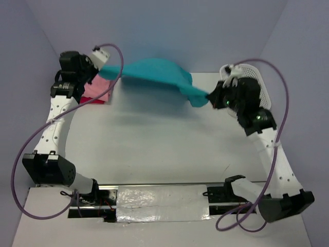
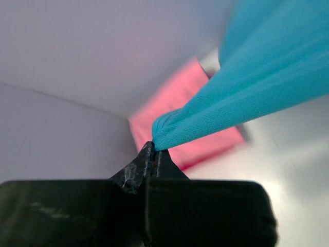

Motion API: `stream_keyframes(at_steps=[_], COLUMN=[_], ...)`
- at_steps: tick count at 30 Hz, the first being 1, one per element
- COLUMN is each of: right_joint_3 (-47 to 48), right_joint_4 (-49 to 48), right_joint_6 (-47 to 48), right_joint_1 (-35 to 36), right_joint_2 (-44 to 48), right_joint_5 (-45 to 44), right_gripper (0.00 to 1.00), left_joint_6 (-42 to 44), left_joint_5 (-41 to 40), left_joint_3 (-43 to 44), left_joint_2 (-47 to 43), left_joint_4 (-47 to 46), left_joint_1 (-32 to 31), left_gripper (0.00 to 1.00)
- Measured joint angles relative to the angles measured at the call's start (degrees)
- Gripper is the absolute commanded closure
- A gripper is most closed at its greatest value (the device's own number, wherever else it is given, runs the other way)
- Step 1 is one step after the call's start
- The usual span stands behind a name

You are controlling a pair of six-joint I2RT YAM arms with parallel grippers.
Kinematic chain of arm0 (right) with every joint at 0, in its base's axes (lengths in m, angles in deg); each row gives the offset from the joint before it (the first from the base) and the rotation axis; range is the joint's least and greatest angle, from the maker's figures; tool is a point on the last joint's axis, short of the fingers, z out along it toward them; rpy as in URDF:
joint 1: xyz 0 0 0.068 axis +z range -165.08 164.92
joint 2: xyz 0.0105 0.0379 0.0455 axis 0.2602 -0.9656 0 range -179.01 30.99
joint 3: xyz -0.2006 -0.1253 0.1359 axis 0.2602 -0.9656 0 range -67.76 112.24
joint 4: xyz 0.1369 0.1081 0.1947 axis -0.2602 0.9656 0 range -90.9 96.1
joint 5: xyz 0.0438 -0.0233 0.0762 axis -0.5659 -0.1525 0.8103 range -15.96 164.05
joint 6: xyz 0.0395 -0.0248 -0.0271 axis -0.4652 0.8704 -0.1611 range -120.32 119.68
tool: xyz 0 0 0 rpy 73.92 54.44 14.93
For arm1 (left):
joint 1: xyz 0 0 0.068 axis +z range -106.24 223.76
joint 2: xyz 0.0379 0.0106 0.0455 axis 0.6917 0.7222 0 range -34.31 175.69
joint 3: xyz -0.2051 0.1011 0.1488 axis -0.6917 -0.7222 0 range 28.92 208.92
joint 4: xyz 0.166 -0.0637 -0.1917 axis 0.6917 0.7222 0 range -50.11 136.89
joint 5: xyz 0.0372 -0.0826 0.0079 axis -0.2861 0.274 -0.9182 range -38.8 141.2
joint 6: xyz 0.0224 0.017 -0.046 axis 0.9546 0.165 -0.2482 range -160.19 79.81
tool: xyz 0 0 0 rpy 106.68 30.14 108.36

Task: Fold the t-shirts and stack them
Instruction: Flatten out the tshirt, then grap the side of the flattened tshirt closest away from the robot with both arms

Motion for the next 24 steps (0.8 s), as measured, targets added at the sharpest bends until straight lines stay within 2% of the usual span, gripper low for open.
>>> stream_keyframes(at_steps=[4,9,15,20,24], right_joint_3=[-19.8,-36.1,-47.0,-53.6,-54.0], right_joint_4=[0.4,3.5,3.7,3.5,1.9], right_joint_6=[-3.0,-11.7,-21.5,-27.4,-28.3], right_joint_1=[7.8,15.8,18.8,20.9,21.0], right_joint_2=[8.6,17.6,28.5,29.1,26.4], right_joint_5=[-2.7,-4.0,-2.1,-0.8,-0.8], right_gripper=[1.00,1.00,1.00,1.00,1.00], left_joint_6=[5.5,13.4,17.8,19.3,19.4], left_joint_5=[0.4,1.2,0.2,-0.8,-1.5], left_joint_3=[-14.9,-28.0,-39.8,-48.8,-51.1], left_joint_2=[-3.8,-10.1,-21.6,-24.5,-26.5], left_joint_4=[8.3,23.2,29.5,31.1,32.0], left_joint_1=[0.0,0.2,-1.0,-1.8,-1.8], left_gripper=[1.00,1.00,1.00,1.00,1.00])
